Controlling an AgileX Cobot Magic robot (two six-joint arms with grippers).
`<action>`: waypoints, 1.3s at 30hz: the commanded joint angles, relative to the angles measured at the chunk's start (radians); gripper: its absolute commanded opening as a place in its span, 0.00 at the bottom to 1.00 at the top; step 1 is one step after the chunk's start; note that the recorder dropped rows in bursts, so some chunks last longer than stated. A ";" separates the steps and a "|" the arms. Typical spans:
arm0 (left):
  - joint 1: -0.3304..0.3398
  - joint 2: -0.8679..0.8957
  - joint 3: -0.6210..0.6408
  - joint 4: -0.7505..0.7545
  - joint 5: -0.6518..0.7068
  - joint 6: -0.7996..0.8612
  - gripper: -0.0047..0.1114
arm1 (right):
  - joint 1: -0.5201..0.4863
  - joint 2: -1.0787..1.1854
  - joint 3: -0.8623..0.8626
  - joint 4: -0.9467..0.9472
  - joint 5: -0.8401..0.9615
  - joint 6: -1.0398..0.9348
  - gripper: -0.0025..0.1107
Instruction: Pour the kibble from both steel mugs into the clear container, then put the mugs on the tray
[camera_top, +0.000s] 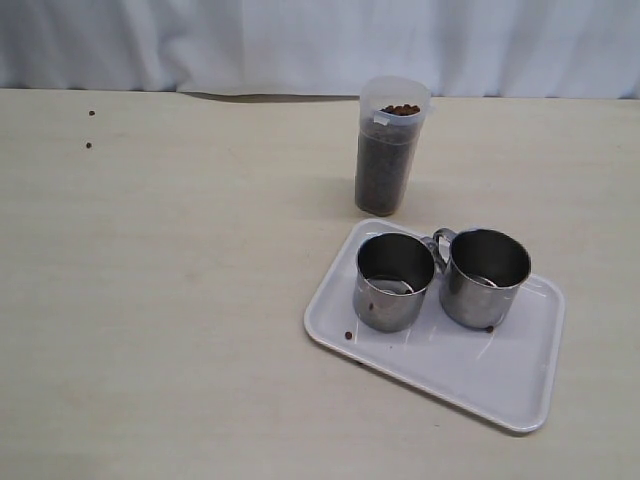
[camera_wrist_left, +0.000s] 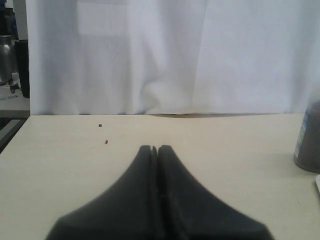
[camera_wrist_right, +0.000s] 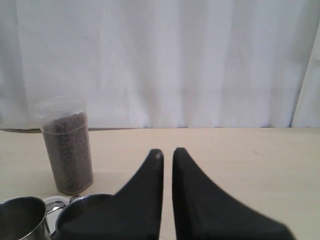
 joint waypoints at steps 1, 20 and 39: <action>-0.005 -0.002 0.003 0.000 -0.010 -0.003 0.04 | -0.008 -0.004 0.005 0.003 -0.009 -0.009 0.07; -0.005 -0.002 0.003 0.000 -0.010 -0.003 0.04 | -0.042 -0.004 0.005 0.003 -0.009 -0.009 0.07; 0.042 -0.002 0.003 0.000 -0.010 -0.003 0.04 | -0.042 -0.004 0.005 0.003 -0.009 -0.009 0.07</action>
